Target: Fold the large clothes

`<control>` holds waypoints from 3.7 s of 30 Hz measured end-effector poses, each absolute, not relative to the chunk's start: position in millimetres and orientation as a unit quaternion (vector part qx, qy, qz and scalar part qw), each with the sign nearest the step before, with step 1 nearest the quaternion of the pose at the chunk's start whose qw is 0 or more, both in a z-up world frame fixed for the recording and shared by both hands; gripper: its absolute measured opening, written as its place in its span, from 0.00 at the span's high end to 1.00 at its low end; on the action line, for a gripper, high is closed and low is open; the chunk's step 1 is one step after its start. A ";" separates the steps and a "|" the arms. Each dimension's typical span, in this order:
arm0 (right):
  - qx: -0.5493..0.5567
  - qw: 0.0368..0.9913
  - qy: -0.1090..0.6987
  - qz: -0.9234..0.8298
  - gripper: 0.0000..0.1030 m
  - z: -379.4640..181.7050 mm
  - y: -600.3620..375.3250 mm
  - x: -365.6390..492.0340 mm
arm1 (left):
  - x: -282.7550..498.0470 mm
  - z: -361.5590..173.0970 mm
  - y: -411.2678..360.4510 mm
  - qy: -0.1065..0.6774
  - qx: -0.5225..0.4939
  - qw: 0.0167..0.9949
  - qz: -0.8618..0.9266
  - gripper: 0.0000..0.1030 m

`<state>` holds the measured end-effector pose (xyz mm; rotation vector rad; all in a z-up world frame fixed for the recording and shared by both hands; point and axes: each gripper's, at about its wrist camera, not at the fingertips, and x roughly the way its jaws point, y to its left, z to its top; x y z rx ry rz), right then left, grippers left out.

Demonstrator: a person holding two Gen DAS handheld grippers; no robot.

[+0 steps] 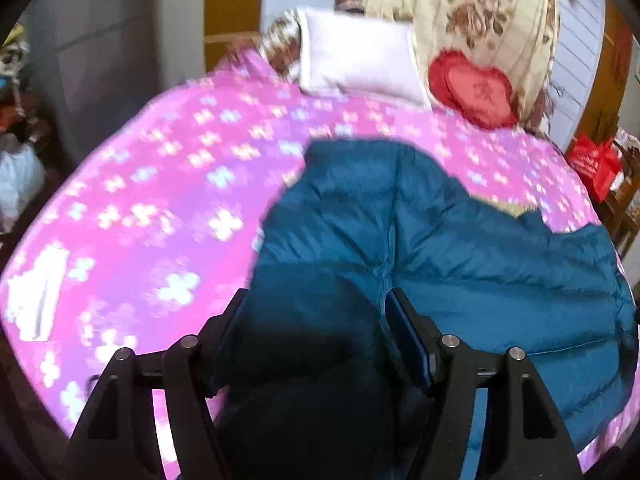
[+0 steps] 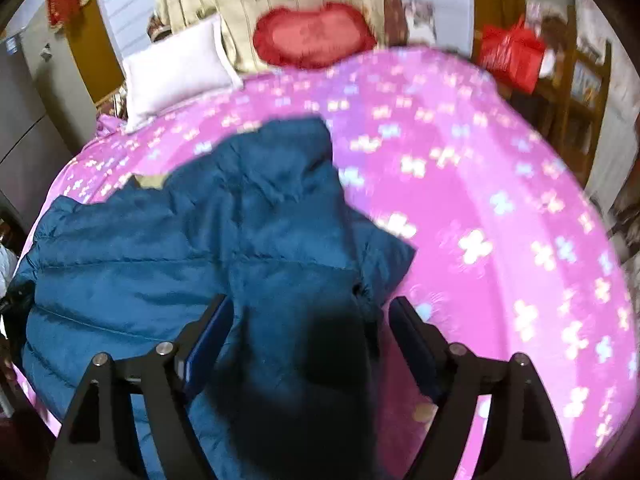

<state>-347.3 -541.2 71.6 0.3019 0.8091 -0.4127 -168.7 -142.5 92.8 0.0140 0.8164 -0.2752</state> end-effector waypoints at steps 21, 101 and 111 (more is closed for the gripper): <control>0.122 0.932 0.324 -0.107 0.08 90.6 -385.6 -334.0 | -256.9 111.3 -181.5 0.353 0.040 0.922 -0.157 0.51; 0.099 0.933 0.320 -0.133 0.00 67.4 -365.8 -336.0 | -281.2 91.6 -216.2 0.359 0.069 0.917 -0.161 0.51; 0.095 0.932 0.320 -0.140 0.00 67.4 -366.9 -338.1 | -281.5 90.5 -217.1 0.362 0.067 0.915 -0.162 0.51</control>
